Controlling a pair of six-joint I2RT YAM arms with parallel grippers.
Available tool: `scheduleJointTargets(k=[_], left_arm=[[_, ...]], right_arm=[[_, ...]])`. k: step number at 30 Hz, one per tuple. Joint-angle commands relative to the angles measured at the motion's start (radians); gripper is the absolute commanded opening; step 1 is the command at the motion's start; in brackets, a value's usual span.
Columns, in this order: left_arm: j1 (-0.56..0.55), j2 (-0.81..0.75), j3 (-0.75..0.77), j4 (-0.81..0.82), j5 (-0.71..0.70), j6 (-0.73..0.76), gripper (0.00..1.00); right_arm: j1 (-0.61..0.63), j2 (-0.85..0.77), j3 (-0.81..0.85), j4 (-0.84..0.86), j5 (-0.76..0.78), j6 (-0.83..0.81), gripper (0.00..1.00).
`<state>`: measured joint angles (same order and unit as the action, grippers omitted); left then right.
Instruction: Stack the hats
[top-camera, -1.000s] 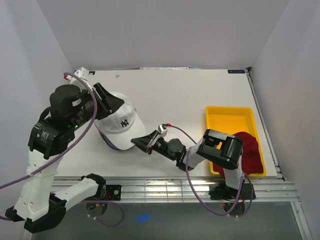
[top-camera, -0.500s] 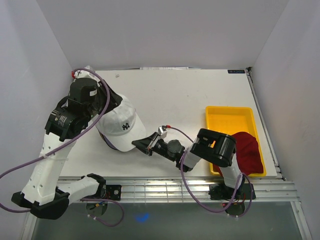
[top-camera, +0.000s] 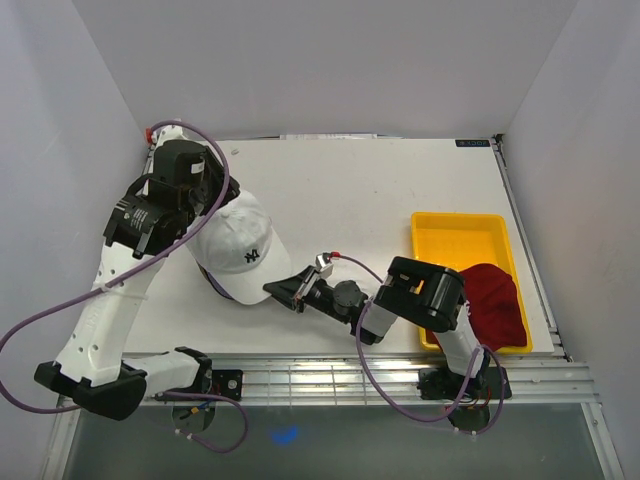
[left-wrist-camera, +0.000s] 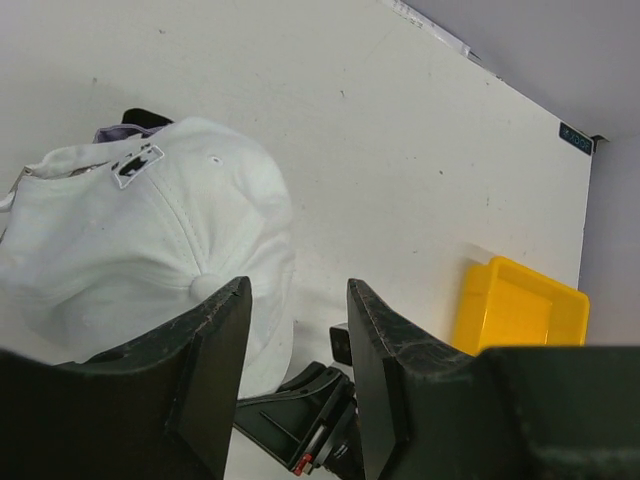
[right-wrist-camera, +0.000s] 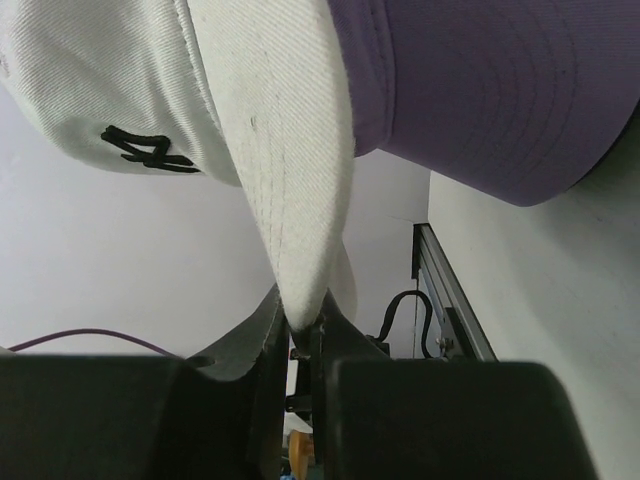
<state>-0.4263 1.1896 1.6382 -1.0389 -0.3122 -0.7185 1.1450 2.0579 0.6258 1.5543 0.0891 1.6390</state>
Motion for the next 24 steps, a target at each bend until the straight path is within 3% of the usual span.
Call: scheduleJointTargets(k=[1,24], left_arm=[[0.023,-0.007,0.006,0.017,-0.036,0.028,0.54],[0.207,0.021,-0.182,0.118,-0.036,0.076,0.50]], right_arm=[[-0.004,0.080,-0.008,-0.103,-0.023,0.001,0.08],[-0.004,0.194,0.041,-0.112,-0.054,0.084,0.08]])
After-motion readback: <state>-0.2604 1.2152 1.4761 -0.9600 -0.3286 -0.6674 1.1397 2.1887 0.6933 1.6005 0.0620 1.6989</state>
